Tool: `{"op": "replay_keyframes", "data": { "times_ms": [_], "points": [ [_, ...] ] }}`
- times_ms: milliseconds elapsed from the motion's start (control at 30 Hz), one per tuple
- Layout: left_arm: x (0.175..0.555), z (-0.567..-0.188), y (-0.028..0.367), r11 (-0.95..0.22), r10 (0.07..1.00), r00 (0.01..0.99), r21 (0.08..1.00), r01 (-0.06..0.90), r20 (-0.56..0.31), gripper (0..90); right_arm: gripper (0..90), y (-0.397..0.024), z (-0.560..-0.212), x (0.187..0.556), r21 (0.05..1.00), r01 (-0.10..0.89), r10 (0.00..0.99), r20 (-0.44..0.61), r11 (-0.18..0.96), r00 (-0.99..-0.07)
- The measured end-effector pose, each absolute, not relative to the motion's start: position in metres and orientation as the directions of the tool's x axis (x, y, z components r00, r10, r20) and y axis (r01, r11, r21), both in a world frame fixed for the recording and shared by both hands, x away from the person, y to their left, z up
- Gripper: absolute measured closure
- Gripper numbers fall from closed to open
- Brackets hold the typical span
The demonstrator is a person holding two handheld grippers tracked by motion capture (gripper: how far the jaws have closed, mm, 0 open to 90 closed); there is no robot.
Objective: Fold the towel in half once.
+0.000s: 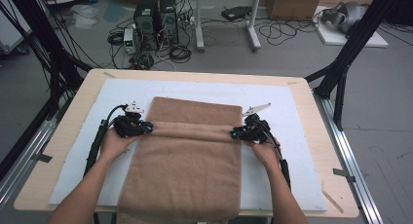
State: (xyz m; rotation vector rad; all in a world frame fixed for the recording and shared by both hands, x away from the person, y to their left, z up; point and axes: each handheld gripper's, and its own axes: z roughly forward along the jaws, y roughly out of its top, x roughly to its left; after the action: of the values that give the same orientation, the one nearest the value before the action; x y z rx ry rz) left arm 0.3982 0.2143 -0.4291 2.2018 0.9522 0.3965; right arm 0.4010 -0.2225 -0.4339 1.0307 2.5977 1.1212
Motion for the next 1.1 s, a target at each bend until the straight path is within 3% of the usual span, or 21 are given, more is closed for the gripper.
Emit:
{"op": "replay_keyframes", "data": {
  "times_ms": [100, 567, 1100],
  "points": [
    [0.397, -0.427, 0.216, -0.489, 0.73, 0.684, 0.705, 0.514, 0.007, 88.7, 83.4, -0.22, -0.43, 0.399, 0.685, 0.518, 0.624, 0.117, 0.512, -0.772],
    [0.386, -0.406, 0.229, -0.411, 0.727, 0.686, 0.785, 0.465, -0.026, 89.2, 84.7, -0.228, -0.404, 0.385, 0.752, 0.455, 0.586, 0.113, 0.478, -0.803],
    [0.329, -0.369, 0.246, -0.386, 0.695, 0.718, 0.864, 0.324, 0.042, 89.3, 84.8, -0.229, -0.355, 0.331, 0.825, 0.302, 0.498, 0.028, 0.478, -0.867]
  ]
}}
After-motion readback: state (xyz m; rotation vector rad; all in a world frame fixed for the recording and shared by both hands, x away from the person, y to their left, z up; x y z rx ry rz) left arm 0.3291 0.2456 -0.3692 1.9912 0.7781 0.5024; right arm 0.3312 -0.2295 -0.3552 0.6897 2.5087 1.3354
